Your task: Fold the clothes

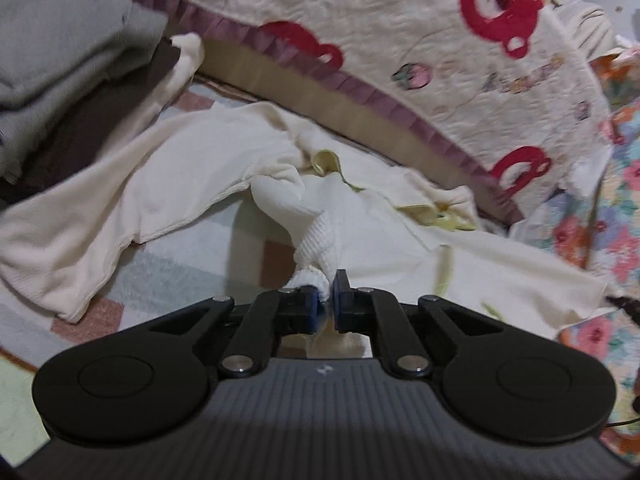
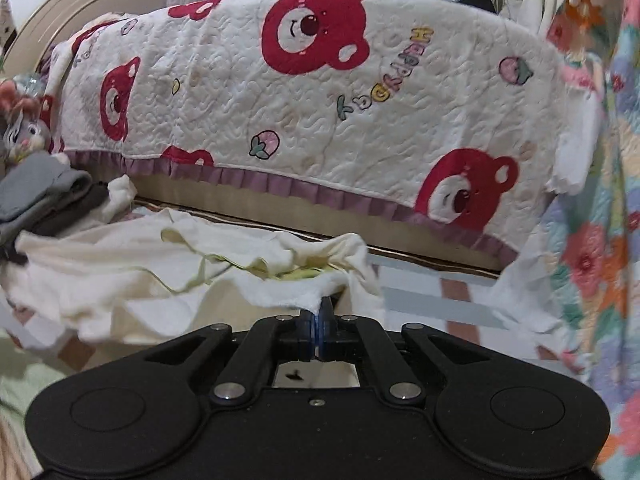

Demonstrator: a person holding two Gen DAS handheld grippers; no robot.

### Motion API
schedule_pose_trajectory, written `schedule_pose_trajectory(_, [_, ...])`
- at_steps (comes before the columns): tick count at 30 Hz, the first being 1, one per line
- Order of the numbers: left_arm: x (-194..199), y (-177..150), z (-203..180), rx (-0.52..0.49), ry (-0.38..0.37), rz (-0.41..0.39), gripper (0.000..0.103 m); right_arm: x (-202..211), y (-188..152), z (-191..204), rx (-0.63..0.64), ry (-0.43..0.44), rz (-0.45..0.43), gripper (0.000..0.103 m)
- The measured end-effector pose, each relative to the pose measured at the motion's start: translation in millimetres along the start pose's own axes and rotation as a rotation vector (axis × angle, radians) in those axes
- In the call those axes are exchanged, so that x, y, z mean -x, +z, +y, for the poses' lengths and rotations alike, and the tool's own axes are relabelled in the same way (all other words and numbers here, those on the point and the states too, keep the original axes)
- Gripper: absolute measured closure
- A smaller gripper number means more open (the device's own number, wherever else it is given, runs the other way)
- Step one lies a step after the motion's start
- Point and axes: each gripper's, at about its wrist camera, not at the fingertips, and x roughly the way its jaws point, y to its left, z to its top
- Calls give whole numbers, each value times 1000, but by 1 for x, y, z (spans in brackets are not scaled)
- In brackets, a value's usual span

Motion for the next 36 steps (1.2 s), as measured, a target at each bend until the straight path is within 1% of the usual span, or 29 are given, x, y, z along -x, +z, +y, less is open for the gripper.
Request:
schedule_pose_trajectory(1, [9,-5,-2,8,-12,15,97,10,-3,-2,-1,1,8,102])
schedule_pose_trajectory(3, [23,-19,-4,19,-23,53,97,22,-25,-4,-27,13,48,102])
schedule_pose_trajectory(5, [18,-47,0,8,42,118,97,26,-53,-6,-61,24,98,102])
schedule_pose_trajectory(6, [10,-62,4,-4,86,155,97,21,-68,-5,-82,28,136,102])
schedule_pose_trajectory(7, [2,-73,8,-3,110,179,97,16,-83,-5,-107,32,171,102])
schedule_pose_trajectory(8, [-6,-83,12,4,127,200,97,11,-96,-5,-130,38,193,102])
schedule_pose_trajectory(10, [-12,-91,17,29,127,218,97,6,-110,-3,-146,47,202,102])
schedule_pose_trajectory(13, [7,-80,0,-23,124,163,97,18,-103,2,-105,35,138,102])
schedule_pose_trajectory(15, [25,-71,-11,-42,117,123,97,37,-84,0,-80,16,48,102])
schedule_pose_trajectory(16, [36,-67,-18,-60,124,98,98,44,-75,-2,-80,17,17,102])
schedule_pose_trajectory(17, [43,-65,-25,-94,140,77,98,49,-68,-3,-75,19,-7,102])
schedule_pose_trajectory(19, [48,-69,-33,-152,199,68,98,56,-63,-1,-53,31,-20,102])
schedule_pose_trajectory(21, [40,-74,-27,-143,230,114,97,53,-72,-1,-67,54,13,102])
schedule_pose_trajectory(23, [22,-85,-15,-112,262,217,96,47,-87,-3,-90,69,56,102])
schedule_pose_trajectory(24, [10,-93,-12,-116,305,270,94,41,-98,-5,-114,74,90,102])
schedule_pose_trajectory(25, [-2,-105,-12,-138,380,322,93,32,-110,-7,-143,80,133,102])
schedule_pose_trajectory(26, [-8,-114,-14,-154,406,351,93,25,-120,-9,-171,86,173,102])
schedule_pose_trajectory(27, [-12,-122,-16,-168,414,372,89,17,-130,-10,-198,96,215,102])
schedule_pose_trajectory(28, [-12,-127,-18,-165,408,373,89,11,-138,-10,-219,104,257,102])
schedule_pose_trajectory(29, [-9,-127,-21,-161,405,361,87,8,-145,-9,-234,102,282,101])
schedule_pose_trajectory(30, [-5,-126,-24,-162,407,342,83,7,-150,-9,-249,105,297,100])
schedule_pose_trajectory(31, [0,-124,-27,-162,411,321,81,7,-154,-10,-267,117,305,98])
schedule_pose_trajectory(32, [5,-120,-32,-162,410,303,76,9,-157,-11,-285,124,307,93])
schedule_pose_trajectory(34, [14,-112,-43,-167,397,271,74,15,-160,-15,-323,125,284,77])
schedule_pose_trajectory(35, [17,-108,-51,-174,376,255,73,17,-159,-19,-344,131,263,64])
schedule_pose_trajectory(36, [17,-105,-59,-180,356,241,72,19,-158,-23,-367,144,239,62])
